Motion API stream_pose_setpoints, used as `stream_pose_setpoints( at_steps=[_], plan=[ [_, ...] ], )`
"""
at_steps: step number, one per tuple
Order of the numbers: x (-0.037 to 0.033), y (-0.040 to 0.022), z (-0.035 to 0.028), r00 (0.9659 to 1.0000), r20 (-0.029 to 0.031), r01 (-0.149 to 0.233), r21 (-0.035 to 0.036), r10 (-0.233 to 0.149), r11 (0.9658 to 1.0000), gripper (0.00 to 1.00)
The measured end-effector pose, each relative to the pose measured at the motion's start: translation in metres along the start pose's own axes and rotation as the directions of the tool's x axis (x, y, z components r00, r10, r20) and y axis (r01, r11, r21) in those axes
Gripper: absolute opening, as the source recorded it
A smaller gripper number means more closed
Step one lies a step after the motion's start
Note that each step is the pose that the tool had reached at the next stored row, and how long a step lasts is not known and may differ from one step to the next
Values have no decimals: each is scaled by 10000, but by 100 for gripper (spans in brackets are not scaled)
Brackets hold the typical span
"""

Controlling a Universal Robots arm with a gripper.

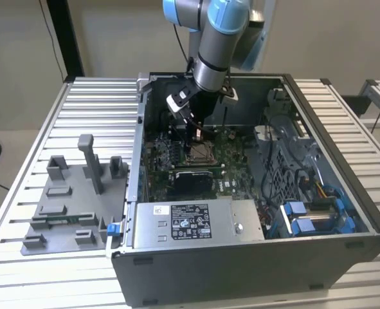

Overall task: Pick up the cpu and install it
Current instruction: 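Close the cpu cover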

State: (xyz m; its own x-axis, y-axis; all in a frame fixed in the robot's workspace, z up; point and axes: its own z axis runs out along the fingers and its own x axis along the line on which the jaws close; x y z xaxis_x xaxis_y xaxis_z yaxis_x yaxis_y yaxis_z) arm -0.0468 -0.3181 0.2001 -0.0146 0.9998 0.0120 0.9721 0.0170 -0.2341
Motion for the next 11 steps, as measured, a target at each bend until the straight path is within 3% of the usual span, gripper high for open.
stream_pose_setpoints(
  at_steps=[3, 5, 6, 9, 10, 11],
  plan=[
    [0, -6, -11, 10000, -1, 3, -5, -3, 10000, 0],
    [2, -11, -26, 10000, 0, 0, -53, 0, 10000, 0],
    [6, -11, -26, 10000, 0, 1, -123, -1, 9999, 0],
    [24, -16, -25, 10000, 8, 4, -521, -4, 9986, 0],
    [32, -20, -24, 10000, 11, 6, -619, -6, 9981, 0],
    [42, -30, -22, 10000, 12, 6, -650, -6, 9979, 0]
  ],
)
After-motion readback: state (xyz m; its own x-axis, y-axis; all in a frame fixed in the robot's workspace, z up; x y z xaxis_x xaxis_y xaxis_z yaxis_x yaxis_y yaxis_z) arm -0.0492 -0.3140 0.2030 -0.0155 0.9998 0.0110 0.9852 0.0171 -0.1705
